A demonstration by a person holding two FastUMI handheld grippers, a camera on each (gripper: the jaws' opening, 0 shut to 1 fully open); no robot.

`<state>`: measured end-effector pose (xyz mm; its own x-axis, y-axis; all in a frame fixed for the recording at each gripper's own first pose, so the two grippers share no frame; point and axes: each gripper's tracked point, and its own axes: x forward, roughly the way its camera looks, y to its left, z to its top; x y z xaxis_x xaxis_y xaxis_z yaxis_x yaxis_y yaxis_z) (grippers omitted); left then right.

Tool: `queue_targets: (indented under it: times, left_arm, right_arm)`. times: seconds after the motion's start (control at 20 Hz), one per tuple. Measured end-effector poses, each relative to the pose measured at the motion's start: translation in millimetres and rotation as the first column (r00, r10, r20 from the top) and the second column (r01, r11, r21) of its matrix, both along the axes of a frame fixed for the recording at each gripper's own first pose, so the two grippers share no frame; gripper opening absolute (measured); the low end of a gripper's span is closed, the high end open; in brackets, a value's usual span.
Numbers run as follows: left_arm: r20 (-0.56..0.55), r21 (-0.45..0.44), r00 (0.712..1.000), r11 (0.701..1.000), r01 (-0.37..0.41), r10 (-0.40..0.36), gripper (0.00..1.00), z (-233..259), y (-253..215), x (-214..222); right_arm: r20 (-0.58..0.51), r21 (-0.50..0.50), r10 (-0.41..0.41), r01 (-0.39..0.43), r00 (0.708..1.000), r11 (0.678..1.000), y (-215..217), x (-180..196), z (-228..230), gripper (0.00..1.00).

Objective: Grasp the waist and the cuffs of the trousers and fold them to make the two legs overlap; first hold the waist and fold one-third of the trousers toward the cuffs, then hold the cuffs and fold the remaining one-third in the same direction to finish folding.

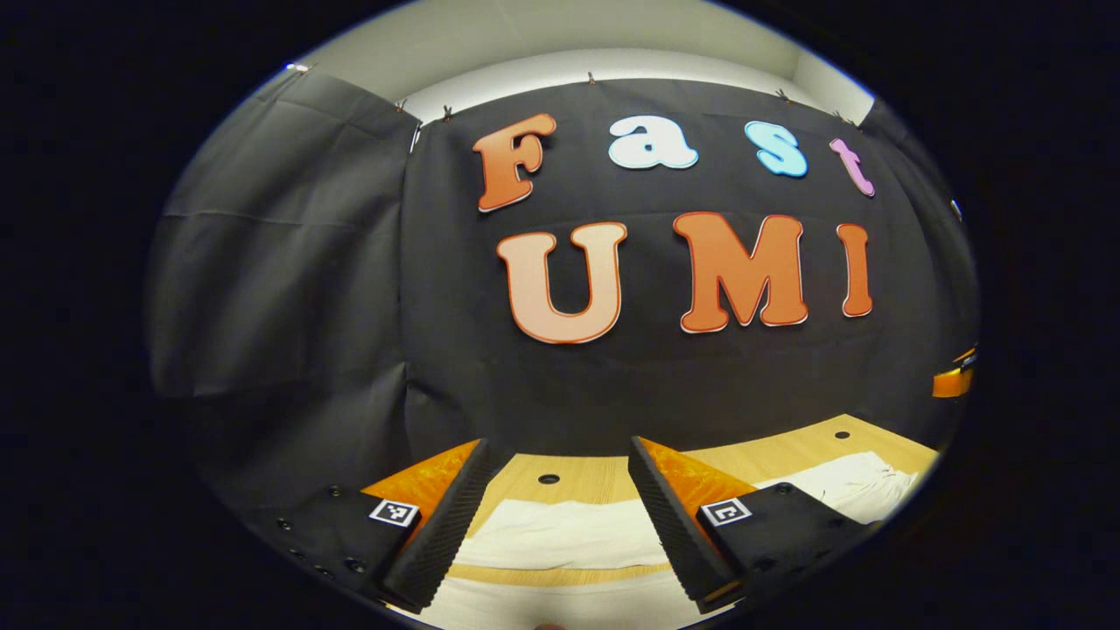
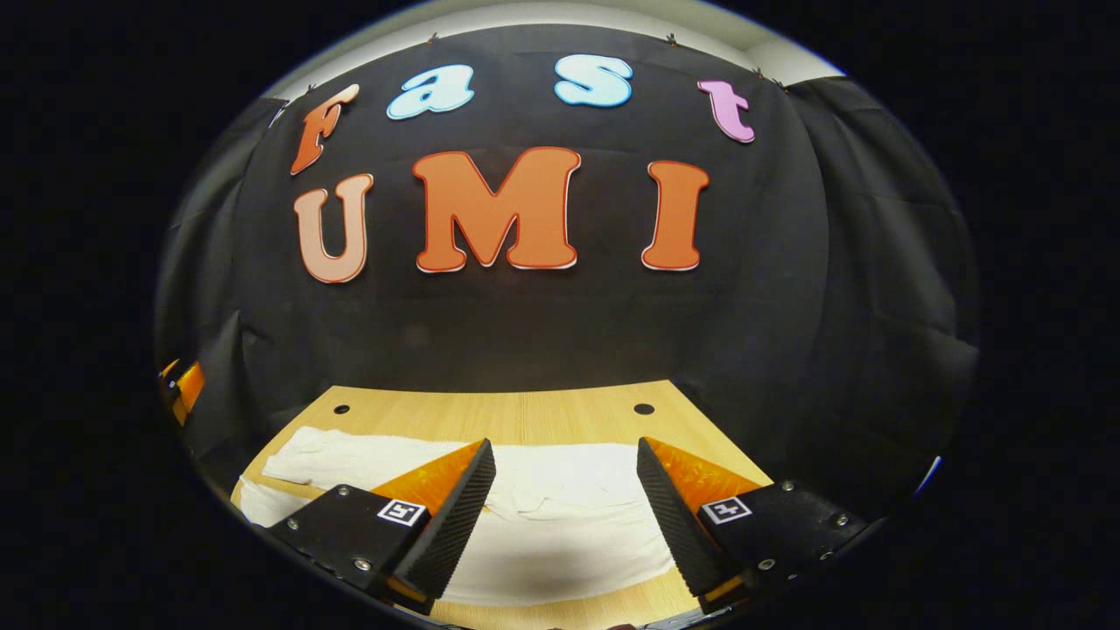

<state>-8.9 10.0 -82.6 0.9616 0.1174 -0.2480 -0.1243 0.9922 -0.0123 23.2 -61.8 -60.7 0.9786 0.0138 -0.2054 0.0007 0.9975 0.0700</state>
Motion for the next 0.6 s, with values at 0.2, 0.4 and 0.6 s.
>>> queue_targets:
  times: [0.2,0.4,0.6]
  left_arm:
    - [-0.132,-0.047,0.991,0.998,-0.04,0.034,1.0,-40,3,-12]
    - [-0.276,-0.136,0.959,0.985,-0.104,0.063,1.0,-86,12,-29]
    - [-0.407,-0.253,0.911,0.949,-0.19,0.074,0.99,-125,12,-54]
  right_arm:
    - [-0.093,0.043,0.006,-0.002,0.996,0.999,-21,11,-27,0.99]
    - [-0.225,0.086,0.002,0.018,0.974,0.996,-41,18,-66,0.99]
    - [-0.358,0.175,0.034,0.032,0.933,0.984,-44,19,-102,0.99]
